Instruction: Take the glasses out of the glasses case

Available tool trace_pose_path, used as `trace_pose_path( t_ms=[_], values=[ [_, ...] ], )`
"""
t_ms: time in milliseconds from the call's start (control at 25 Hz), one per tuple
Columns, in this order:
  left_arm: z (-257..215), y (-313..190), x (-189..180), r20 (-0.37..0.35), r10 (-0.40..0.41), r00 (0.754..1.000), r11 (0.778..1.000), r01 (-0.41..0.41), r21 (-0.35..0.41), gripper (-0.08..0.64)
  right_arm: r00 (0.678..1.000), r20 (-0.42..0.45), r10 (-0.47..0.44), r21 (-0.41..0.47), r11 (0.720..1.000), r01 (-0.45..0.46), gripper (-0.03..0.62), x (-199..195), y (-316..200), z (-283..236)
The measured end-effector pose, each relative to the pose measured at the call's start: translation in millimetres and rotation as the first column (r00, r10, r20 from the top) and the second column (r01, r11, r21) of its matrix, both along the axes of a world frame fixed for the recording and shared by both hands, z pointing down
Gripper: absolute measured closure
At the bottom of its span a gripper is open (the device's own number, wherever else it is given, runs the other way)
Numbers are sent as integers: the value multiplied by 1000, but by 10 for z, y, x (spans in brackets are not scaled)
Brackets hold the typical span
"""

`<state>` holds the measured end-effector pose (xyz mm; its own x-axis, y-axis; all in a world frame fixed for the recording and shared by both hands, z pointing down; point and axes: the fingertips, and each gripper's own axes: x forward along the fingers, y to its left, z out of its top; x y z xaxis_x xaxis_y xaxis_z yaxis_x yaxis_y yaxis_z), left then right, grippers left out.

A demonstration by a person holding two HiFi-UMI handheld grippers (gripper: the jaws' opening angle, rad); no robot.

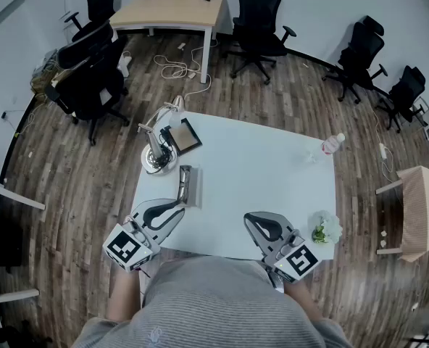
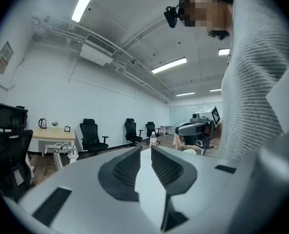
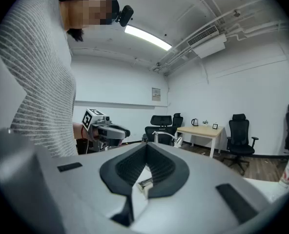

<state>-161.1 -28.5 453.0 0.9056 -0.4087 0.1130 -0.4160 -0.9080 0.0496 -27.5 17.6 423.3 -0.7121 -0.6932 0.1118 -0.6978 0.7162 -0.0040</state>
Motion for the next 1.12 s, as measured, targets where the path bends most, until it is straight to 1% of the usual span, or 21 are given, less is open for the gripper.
trace_pose_path(
  t_ms=[720, 880, 960, 1040, 1120],
  values=[
    [-13, -14, -13, 0, -9, 1000, 1000, 9, -2, 483, 1000, -5, 5, 1, 1000, -5, 578, 21, -12, 16],
    [-40, -55, -21, -8, -19, 1000, 1000, 19, -12, 483, 999, 52, -2, 0, 1000, 2, 578, 20, 2, -43],
    [-24, -76, -8, 4, -16, 1000, 1000, 16, -12, 483, 997, 73, 16, 11, 1000, -17, 577, 73, -18, -61],
    [-2, -98, 10, 17, -11, 1000, 1000, 11, -6, 483, 997, 69, 40, 23, 999, -41, 577, 137, -45, -52],
    [-9, -121, 17, 25, -13, 1000, 1000, 12, 4, 483, 997, 58, 44, 25, 999, -45, 577, 143, -44, -38]
  ],
)
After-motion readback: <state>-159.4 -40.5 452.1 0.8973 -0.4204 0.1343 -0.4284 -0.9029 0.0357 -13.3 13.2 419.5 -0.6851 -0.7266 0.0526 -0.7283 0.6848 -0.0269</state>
